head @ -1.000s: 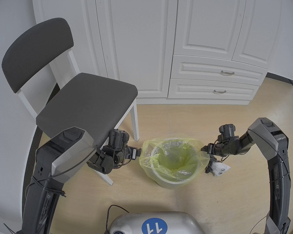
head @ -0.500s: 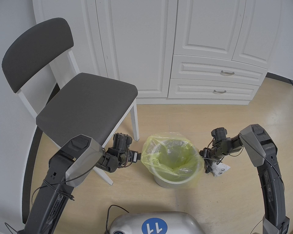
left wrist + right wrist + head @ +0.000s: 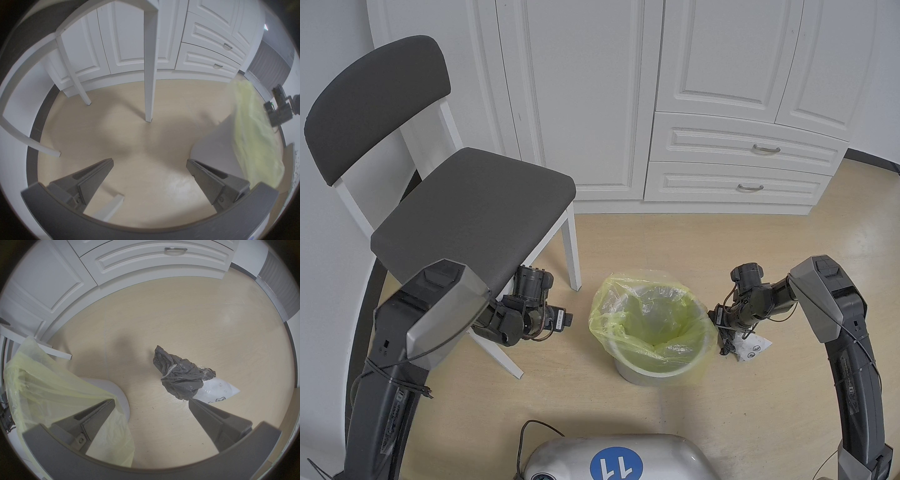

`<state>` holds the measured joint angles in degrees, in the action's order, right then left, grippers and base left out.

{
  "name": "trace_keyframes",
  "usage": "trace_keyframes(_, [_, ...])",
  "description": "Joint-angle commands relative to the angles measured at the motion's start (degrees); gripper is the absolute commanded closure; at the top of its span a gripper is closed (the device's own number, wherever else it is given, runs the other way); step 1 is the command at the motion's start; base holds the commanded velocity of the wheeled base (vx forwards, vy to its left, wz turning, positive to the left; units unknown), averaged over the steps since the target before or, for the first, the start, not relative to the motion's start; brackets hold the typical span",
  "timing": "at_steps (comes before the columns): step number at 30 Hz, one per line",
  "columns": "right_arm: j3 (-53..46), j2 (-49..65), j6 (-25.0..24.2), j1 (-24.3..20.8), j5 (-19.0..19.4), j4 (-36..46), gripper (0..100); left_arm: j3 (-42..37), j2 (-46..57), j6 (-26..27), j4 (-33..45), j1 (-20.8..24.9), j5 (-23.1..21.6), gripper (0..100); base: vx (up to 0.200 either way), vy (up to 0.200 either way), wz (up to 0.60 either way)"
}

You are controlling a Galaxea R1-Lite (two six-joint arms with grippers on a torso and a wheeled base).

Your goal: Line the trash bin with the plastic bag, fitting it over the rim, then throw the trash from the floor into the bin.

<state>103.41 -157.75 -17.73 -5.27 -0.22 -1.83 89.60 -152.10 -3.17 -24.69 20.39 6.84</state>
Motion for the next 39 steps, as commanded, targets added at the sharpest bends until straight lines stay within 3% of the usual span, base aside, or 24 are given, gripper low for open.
trace_keyframes(1, [-0.84, 1.92, -0.29, 0.61, 0.4, -0.19, 0, -17.0, 18.95, 1.41, -0.89, 1.14, -0.77, 0, 0.0, 0.0, 0.0])
trace_keyframes(6, [-1.11, 1.92, -0.29, 0.61, 0.4, -0.19, 0, -21.93, 23.69, 1.06, -3.26, 4.92, -3.94, 0, 0.0, 0.0, 0.0])
trace_keyframes(14, [-1.9, 2.27, -1.08, 0.7, 0.57, -0.63, 0, -20.26, 24.05, 1.15, -4.93, 8.43, -4.11, 0, 0.0, 0.0, 0.0])
trace_keyframes(28, [-2.16, 2.88, -1.44, 0.52, 0.57, -0.81, 0, -1.8, 6.12, 0.97, -4.32, 10.19, -2.53, 0, 0.0, 0.0, 0.0])
trace_keyframes(39, [-3.83, 5.61, -1.96, 0.34, 2.07, -0.81, 0, 11.82, -4.08, 0.71, -0.98, 6.94, 1.33, 0, 0.0, 0.0, 0.0])
